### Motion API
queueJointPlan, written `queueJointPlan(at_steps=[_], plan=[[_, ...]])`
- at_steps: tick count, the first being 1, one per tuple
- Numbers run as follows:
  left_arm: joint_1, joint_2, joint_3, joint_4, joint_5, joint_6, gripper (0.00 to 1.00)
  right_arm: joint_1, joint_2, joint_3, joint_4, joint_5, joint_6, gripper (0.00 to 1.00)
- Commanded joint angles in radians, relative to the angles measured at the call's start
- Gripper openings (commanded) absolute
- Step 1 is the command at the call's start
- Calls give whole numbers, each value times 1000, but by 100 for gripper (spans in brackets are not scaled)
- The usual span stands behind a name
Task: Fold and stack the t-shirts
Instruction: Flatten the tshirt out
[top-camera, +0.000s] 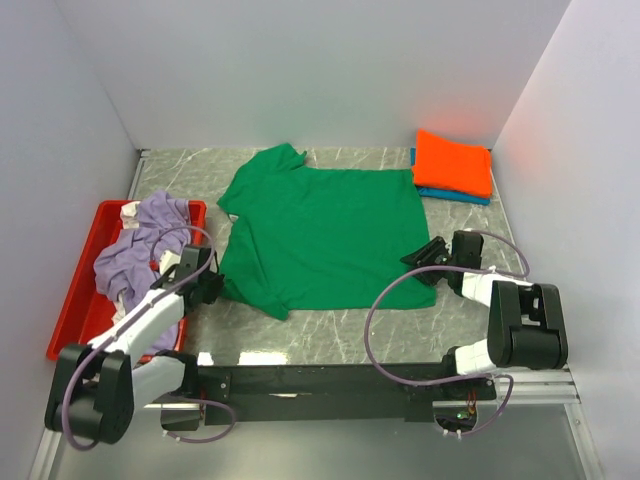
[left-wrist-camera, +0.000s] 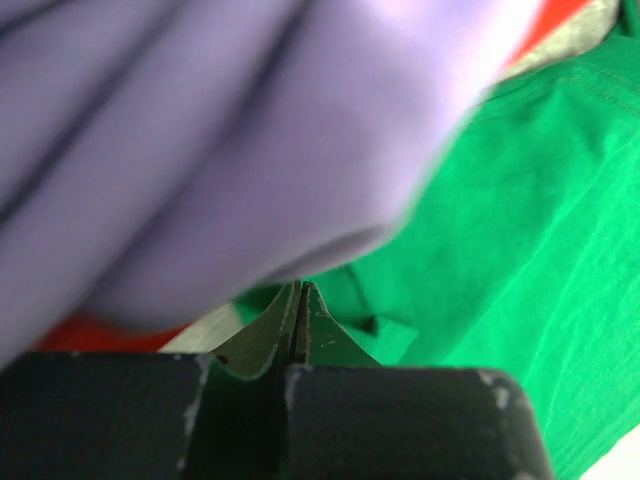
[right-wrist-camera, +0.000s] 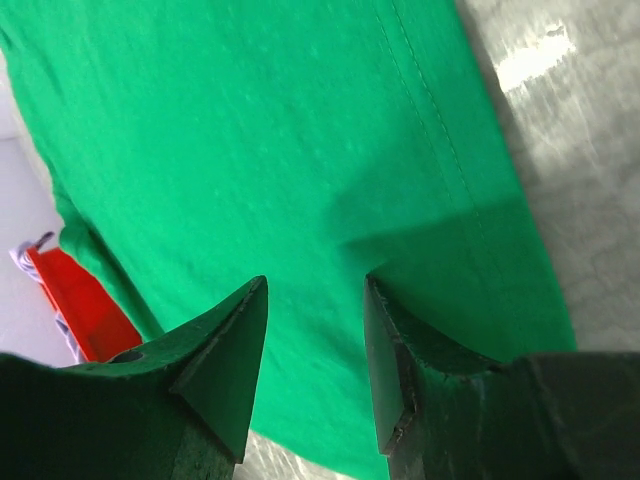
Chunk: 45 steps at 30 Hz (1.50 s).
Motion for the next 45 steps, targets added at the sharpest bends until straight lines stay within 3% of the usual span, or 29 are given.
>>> queueJointPlan(at_steps=[1,8,13,17,22,32,45], plan=[[-2,-64,-33,-85,-4,-64,1,7,32,34,63,-5,17,50],[-2,-168,-55,-50,-6,16,1,6,29,25,69,-14,11,50],[-4,-205,34,-48,-24,109,1,6,3,28,46,-11,0,50],[-11,-150,99,-21,-11,168,1,6,-10,33,43,-11,3,50],[-79,42,206,-36,-89,174,1,6,-10,39,44,-23,5,50],[-115,290,291,-74,-236,114,1,6,-10,45,32,-22,-12,50],[-252,335,179,-360,-342,-212,1,6,35,45,61,-26,-3,50]])
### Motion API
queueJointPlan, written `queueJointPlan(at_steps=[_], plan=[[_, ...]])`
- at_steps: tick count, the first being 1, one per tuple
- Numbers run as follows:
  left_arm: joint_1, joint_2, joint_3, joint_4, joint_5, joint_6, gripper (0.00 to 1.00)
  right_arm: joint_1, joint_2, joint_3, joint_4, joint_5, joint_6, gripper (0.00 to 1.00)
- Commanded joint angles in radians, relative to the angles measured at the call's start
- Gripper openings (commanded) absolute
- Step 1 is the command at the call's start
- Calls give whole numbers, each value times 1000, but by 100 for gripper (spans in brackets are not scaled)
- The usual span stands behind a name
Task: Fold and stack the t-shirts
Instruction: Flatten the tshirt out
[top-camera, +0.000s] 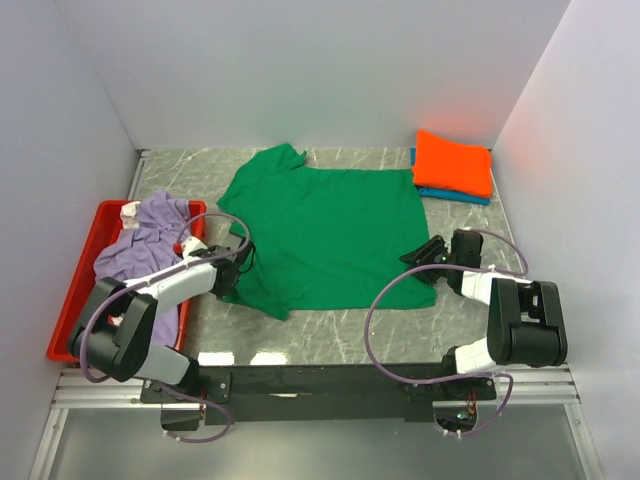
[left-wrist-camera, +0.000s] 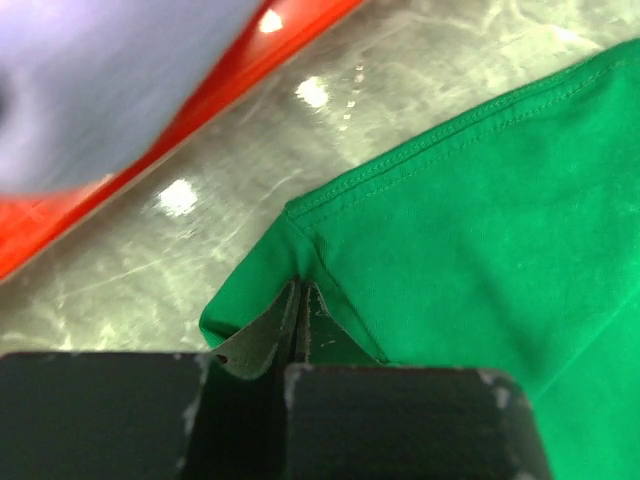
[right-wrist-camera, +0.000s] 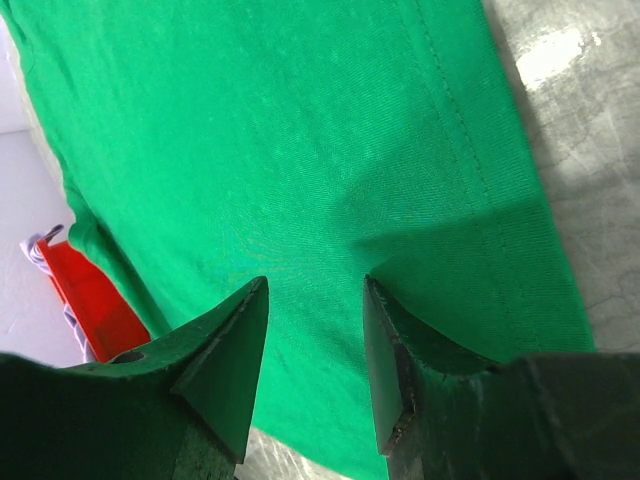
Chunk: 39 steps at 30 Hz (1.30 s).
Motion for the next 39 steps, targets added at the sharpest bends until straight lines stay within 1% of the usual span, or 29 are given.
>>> queueJointPlan(at_steps=[1,5,8,9,14,18,21,24,25,27,29,30,32,33,36,37,39], plan=[[-31,5,-62,-160,-28,-145,1,4,13,37,29,-1,-9,50],[-40,-51,-120,-152,5,-159,1,4,14,31,31,-1,-10,50],[-71,-119,-119,-201,-17,-181,1,3,16,28,34,0,-12,50],[-97,-171,-114,-221,-20,-169,1,3,19,28,34,-1,-10,50],[-116,-245,-119,-272,11,-202,1,0,17,33,28,-1,-9,50],[-126,-288,-133,-272,40,-195,1,-2,13,37,22,-6,-10,49],[-128,-329,-125,-278,35,-173,1,-2,-10,51,-11,10,-24,49],[-128,-386,-108,-270,31,-121,1,-5,-47,56,-50,28,-38,49],[-126,-417,-98,-257,35,-72,1,-8,-59,51,-58,33,-39,49],[-126,-444,-81,-214,47,-31,1,-8,-93,48,-83,37,-42,50],[-126,-467,-50,-215,40,-7,6,-10,-131,49,-122,42,-49,50],[-126,-469,-24,-221,22,-7,11,-10,-145,51,-135,42,-58,50],[-126,-460,-2,-229,6,2,17,-8,-188,54,-175,57,-70,50],[-126,-451,5,-215,-1,6,24,-8,-202,56,-188,65,-84,50],[-123,-380,37,-159,0,58,29,-10,-248,60,-233,91,-107,50],[-123,-330,59,-142,21,100,29,-8,-260,59,-253,102,-110,50],[-123,-279,86,-114,34,134,29,-10,-282,59,-268,111,-118,50]])
